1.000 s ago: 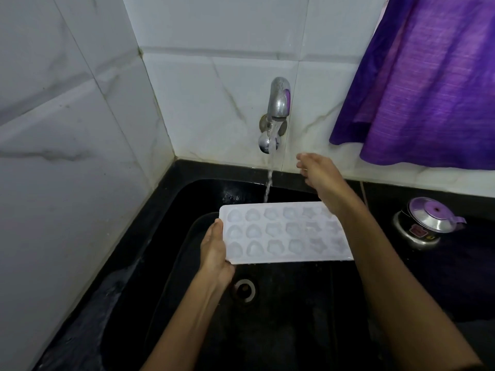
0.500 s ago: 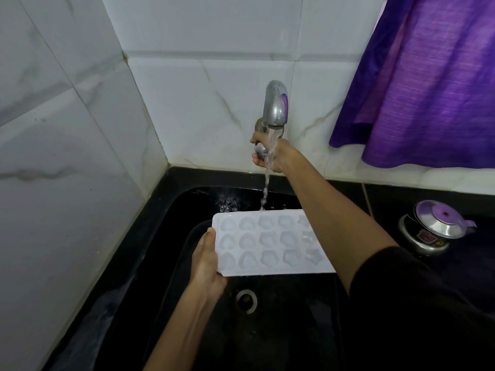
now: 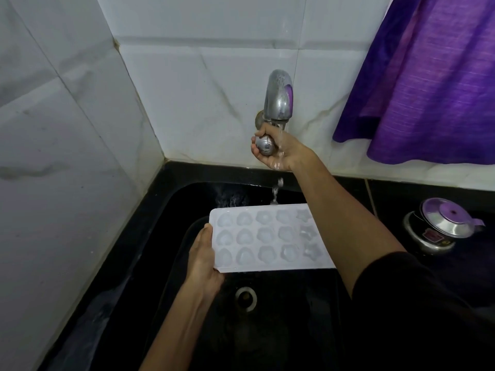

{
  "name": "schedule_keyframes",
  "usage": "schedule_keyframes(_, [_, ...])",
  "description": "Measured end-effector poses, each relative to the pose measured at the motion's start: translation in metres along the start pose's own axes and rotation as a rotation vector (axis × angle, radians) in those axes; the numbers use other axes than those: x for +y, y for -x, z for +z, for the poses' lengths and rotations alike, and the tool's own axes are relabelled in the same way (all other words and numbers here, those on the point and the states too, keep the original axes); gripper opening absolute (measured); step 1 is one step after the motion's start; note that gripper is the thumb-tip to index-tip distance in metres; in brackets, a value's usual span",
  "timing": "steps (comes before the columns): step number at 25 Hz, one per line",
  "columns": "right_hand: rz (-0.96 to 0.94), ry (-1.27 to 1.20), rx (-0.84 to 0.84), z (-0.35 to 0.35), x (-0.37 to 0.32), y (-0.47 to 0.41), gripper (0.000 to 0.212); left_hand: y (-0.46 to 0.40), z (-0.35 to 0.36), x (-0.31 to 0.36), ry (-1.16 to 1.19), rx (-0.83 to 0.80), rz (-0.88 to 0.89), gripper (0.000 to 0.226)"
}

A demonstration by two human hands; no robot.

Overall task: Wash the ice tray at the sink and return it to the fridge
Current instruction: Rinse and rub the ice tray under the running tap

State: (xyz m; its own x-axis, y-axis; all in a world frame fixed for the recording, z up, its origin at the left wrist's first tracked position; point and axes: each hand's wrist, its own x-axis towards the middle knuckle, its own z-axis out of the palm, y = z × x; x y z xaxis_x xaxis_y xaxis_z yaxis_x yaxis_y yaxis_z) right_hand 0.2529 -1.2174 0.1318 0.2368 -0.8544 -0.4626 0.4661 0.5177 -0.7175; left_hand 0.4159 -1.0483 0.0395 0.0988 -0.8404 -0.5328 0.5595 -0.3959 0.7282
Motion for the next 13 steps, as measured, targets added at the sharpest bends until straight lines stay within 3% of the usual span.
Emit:
schedule_keyframes(4, [0.033, -0.163, -0.068, -0.004, 0.003, 0.0, 0.008, -0.001, -0.001, 0.004, 0.001, 0.001, 0.005, 0.028])
schedule_keyframes(7, [0.017, -0.169, -0.117, -0.012, 0.002, 0.013, 0.05, 0.0, -0.001, 0.008, 0.015, 0.009, -0.004, 0.03])
schedule_keyframes(9, [0.014, 0.004, -0.138, -0.02, -0.005, 0.035, 0.078, 0.002, 0.0, 0.009, 0.02, 0.008, -0.007, 0.03])
schedule_keyframes(13, [-0.148, 0.326, 0.13, -0.065, -0.008, 0.098, 0.062, 0.005, 0.0, 0.01, 0.009, 0.002, -0.016, 0.029])
